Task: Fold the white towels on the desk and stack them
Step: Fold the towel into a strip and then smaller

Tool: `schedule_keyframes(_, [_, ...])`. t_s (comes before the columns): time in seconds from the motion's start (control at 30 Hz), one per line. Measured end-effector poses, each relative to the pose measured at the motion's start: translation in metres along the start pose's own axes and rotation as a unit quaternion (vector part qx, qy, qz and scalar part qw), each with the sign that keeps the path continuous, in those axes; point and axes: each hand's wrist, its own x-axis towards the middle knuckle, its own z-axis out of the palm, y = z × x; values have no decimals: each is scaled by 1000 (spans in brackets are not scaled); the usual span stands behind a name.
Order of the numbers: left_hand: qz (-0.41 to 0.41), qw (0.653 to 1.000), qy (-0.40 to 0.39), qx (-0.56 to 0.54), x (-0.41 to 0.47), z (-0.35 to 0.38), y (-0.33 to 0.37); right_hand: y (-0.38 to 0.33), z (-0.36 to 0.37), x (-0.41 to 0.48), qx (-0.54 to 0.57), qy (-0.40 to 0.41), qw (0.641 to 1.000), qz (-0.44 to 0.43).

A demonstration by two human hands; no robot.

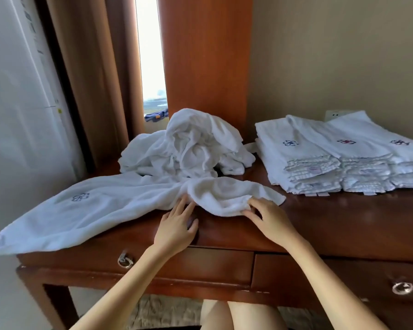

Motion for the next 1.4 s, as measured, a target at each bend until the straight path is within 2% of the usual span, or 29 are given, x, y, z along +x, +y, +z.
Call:
schedule_keyframes(0.07, [9,998,50,-33,-6,-4,4,-4,-7,-3,111,38,992,49])
schedule_keyframes(0.2, [41,988,132,-64,-14,-1,4,-3,-16,-6,290,151,933,148])
schedule_keyframes(0.33, [40,985,169,-12,-9,2,1,1,-13,-5,378,138,899,173])
schedule_keyframes(0.4, [63,981,177,51,-3,-1,1,4,-15,-4,411,145,879,193])
schedule_keyframes(0.47, [105,976,181,66,2,-9,5,5,-20,-5,458,144,849,222])
schedule_keyframes(0.53, [133,975,174,35,4,-22,10,8,-26,-6,497,130,822,244])
schedule_keyframes(0.57, [149,973,174,14,3,-30,12,10,-31,-7,497,128,821,248])
schedule_keyframes(0.67, [160,971,150,-92,-1,-57,27,9,-59,-9,468,120,852,203])
schedule_keyframes(0.7, [148,973,111,-139,2,-66,33,8,-71,-10,472,105,857,180])
schedule_keyframes(0.77, [112,960,-23,-255,10,-84,40,11,-94,-14,497,42,852,160])
schedule_keyframes(0.83, [87,943,-153,-284,18,-91,40,21,-114,-23,467,-79,865,167])
schedule_keyframes(0.9, [72,949,-241,-190,19,-84,37,31,-129,-31,359,-238,878,207])
schedule_keyframes(0.93, [68,954,-256,-137,20,-77,35,35,-131,-34,299,-285,878,241])
schedule_keyframes(0.97, [69,963,-246,-89,20,-68,32,37,-128,-34,252,-290,881,276])
schedule_keyframes(1.03, [77,976,-206,-4,20,-49,29,40,-111,-24,199,-194,908,315])
schedule_keyframes(1.1, [62,975,-210,47,18,-32,32,36,-88,-7,161,-77,939,294])
schedule_keyframes(1.13, [55,971,-224,63,15,-22,36,29,-76,1,123,-50,952,275])
schedule_keyframes(1.23, [83,963,-236,98,2,2,48,6,-47,21,-35,-12,972,234])
schedule_keyframes(1.3, [97,964,-229,98,-5,10,60,-8,-36,32,-142,17,966,215])
schedule_keyframes(1.33, [94,964,-227,99,-8,13,68,-13,-31,37,-163,10,964,209])
schedule_keyframes(1.4, [84,964,-231,101,-12,18,89,-16,-21,42,-145,-65,963,217])
